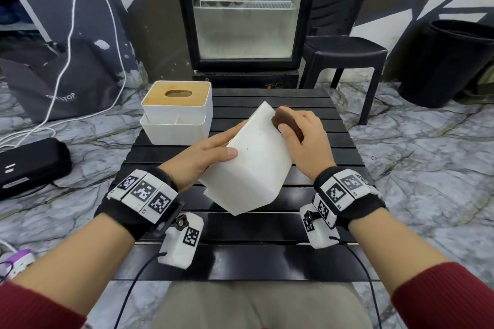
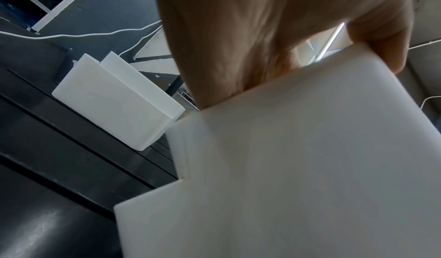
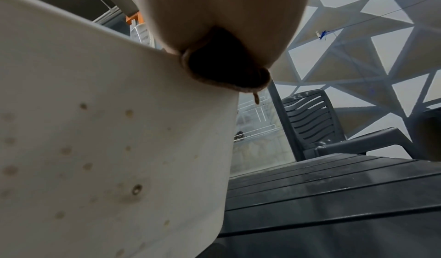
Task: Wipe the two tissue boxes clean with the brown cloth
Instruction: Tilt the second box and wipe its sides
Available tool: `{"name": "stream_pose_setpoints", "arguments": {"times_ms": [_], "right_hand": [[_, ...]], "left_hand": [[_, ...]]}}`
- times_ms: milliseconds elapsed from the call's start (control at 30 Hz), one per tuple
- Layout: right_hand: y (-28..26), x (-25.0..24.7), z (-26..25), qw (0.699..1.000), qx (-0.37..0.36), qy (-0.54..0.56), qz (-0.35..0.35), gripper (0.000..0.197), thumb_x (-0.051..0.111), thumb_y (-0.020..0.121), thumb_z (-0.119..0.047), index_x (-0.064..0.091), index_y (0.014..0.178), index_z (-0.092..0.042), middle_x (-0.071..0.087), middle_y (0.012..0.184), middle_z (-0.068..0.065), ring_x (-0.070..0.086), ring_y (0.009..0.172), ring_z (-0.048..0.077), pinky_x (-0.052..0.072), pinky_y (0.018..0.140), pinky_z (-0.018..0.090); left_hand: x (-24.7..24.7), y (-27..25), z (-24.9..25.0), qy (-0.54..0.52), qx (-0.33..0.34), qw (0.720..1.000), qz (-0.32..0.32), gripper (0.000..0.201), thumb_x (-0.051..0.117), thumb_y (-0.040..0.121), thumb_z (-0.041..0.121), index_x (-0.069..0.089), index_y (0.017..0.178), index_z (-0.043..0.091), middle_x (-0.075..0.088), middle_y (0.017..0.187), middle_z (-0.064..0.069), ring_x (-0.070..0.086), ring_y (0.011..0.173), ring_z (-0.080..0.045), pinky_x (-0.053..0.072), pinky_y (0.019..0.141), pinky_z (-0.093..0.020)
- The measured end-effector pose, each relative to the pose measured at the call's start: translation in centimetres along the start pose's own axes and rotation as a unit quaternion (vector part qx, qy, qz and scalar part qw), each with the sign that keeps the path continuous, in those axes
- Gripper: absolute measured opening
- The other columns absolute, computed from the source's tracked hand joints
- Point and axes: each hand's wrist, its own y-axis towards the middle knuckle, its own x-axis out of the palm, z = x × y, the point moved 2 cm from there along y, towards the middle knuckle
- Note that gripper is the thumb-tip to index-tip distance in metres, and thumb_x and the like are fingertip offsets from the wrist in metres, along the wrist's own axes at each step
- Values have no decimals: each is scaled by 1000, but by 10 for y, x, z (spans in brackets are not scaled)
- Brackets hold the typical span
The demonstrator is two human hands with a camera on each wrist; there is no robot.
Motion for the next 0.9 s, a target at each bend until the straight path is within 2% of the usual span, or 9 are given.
{"name": "stream_pose_setpoints", "arguments": {"times_ms": [67, 200, 267, 400, 500, 567, 667, 800, 900], "right_hand": [[2, -1, 2, 1000, 8, -6, -9, 36, 49, 92, -20, 49, 129, -23, 52, 115, 4, 42, 112, 18, 26, 92, 19], [2, -4, 5, 1000, 20, 2, -15, 35, 48, 93, -21, 50, 128, -24, 53, 112, 4, 46, 109, 20, 31, 93, 24], [0, -6, 6, 999, 28, 14, -10, 34, 48, 93, -21, 51, 127, -24, 53, 109, 2, 48, 108, 20, 33, 94, 28], [-8, -10, 13, 1000, 25, 17, -5, 32, 48, 93, -21, 52, 125, -24, 52, 106, -6, 49, 105, 15, 35, 94, 28], [-15, -15, 22, 999, 32, 24, 2, 31, 49, 93, -21, 54, 124, -23, 53, 106, -9, 48, 103, 10, 32, 91, 18], [-20, -20, 28, 999, 42, 22, 11, 30, 51, 92, -19, 55, 122, -19, 53, 106, -8, 50, 103, 11, 30, 88, 13], [-26, -29, 30, 998, 56, 1, 29, 30, 52, 92, -18, 56, 121, -16, 53, 105, -6, 51, 106, 17, 32, 90, 19], [-32, -32, 1, 998, -4, 0, 55, 30, 53, 91, -17, 56, 121, -16, 52, 109, -6, 49, 108, 17, 32, 93, 22], [-43, -17, -35, 996, -89, -8, 3, 34, 53, 86, -21, 57, 119, -14, 55, 113, 0, 44, 108, 14, 30, 97, 18]], "left_hand": [[-1, -1, -2, -1, 5, 1000, 6, 63, 57, 77, 43, 40, 137, 46, 53, 137, 11, 53, 123, -15, 40, 96, -30], [-1, -2, -2, 2, 7, 1000, 4, 59, 57, 79, 44, 41, 136, 49, 53, 137, 13, 53, 123, -12, 46, 91, -20], [-1, -2, -2, 5, 7, 1000, 5, 58, 57, 79, 44, 42, 134, 51, 53, 137, 14, 53, 122, -11, 46, 91, -18], [-1, -3, -2, 5, 2, 1000, 11, 54, 58, 77, 47, 44, 129, 56, 54, 135, 16, 54, 121, -10, 43, 91, -23], [-2, -3, -2, 7, 0, 1000, 13, 53, 58, 77, 49, 44, 128, 58, 55, 134, 17, 54, 121, -9, 39, 93, -29], [-1, -3, -2, 12, -1, 1000, 8, 55, 58, 78, 50, 42, 130, 57, 54, 135, 17, 53, 122, -10, 38, 94, -31], [-1, -3, -2, 12, 0, 1000, 2, 58, 59, 77, 56, 41, 132, 56, 52, 137, 17, 52, 123, -10, 37, 96, -33], [-1, -4, -3, 2, 9, 1000, -10, 68, 60, 76, 65, 37, 138, 49, 47, 141, 16, 48, 128, -11, 35, 101, -37], [5, -2, -2, 13, 11, 999, -30, 73, 57, 79, 64, 32, 144, 41, 44, 146, 9, 44, 132, -18, 31, 109, -44]]}}
